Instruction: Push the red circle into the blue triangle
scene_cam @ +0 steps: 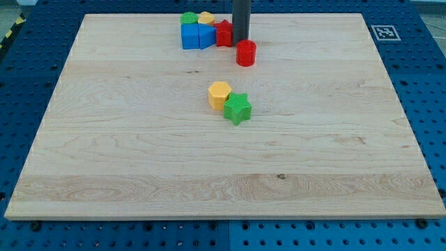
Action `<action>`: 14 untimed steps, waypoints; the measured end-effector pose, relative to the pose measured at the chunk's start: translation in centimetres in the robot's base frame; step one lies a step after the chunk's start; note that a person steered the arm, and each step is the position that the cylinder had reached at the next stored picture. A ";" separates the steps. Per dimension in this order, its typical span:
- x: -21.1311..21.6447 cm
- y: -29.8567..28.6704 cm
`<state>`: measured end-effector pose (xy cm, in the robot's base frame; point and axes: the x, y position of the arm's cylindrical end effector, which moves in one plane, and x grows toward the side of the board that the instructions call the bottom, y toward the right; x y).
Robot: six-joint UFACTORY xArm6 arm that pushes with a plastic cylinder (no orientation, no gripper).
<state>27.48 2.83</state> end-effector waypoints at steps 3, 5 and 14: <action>0.4 9.2; 8.9 11.6; 7.3 2.0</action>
<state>34.80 4.85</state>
